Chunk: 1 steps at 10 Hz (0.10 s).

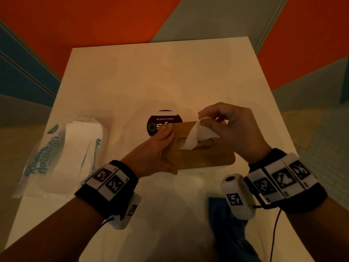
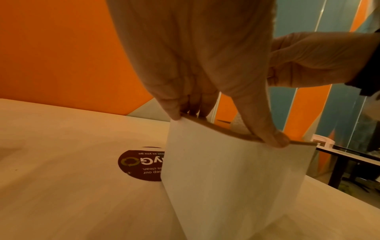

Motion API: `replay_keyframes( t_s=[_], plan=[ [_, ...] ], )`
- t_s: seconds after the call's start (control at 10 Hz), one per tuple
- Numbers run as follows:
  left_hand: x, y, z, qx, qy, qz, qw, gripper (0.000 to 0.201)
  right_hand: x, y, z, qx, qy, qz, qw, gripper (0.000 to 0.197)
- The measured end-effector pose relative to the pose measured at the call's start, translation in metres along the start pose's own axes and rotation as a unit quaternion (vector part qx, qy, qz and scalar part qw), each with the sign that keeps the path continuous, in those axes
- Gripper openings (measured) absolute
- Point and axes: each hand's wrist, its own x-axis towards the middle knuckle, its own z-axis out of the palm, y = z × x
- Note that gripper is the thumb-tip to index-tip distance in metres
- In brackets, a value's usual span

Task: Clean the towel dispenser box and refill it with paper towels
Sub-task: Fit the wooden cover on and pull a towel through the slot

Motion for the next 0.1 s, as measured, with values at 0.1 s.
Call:
replay_keyframes(
  t_s=[0.1],
  plan=[
    [0.0002, 0.0004, -0.0007, -0.012, 0.005, -0.002, 1.000, 0.103, -0.0060, -0.0024, -0.0099, -0.022, -0.019, -0.004, 1.000, 0.030]
  ],
)
